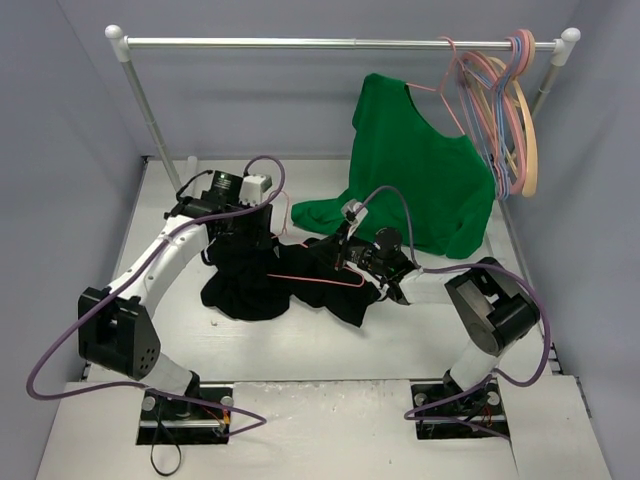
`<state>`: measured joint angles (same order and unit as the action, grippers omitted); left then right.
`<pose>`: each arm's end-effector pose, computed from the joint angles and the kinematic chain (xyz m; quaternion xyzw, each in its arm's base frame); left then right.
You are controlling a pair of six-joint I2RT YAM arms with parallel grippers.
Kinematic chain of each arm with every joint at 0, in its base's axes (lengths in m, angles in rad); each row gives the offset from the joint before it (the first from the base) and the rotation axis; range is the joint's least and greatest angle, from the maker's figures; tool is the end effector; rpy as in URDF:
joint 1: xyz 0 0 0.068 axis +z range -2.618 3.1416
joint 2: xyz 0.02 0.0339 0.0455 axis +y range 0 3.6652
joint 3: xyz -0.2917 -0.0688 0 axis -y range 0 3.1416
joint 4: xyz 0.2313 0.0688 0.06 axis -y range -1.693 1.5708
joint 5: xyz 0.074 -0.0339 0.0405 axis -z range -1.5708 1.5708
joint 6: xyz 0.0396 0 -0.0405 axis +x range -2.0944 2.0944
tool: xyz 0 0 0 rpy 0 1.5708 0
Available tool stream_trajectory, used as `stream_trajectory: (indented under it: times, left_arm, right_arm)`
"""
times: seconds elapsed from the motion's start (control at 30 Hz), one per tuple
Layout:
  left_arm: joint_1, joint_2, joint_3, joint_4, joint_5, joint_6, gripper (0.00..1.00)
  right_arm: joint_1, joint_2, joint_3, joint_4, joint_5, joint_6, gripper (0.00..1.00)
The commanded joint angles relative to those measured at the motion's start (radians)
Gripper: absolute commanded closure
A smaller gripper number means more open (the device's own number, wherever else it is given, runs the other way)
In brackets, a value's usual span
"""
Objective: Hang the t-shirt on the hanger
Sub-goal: Place tshirt on hanger
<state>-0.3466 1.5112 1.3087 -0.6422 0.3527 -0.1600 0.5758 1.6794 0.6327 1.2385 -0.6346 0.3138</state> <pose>0.2917 -0.1199 0.3338 0.1478 0.9105 -0.2464 0.2974 0.2584 0.1957 0.2534 -0.3176 0.5678 0.4946 0.5763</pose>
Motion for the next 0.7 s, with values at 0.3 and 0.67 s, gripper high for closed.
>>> stream_trajectory:
  times: [0.3,0.67]
  left_arm:
    - [0.083,-0.088,-0.009,0.094,-0.041,0.119,0.58]
    - [0.097,0.004,-0.011,0.153,0.094,0.198,0.6]
  right_arm:
    - [0.009,-0.026,0.056,0.556,-0.043,-0.021,1.0]
    - [0.007,-0.043,0.065,0.529,-0.056,-0.032,1.0]
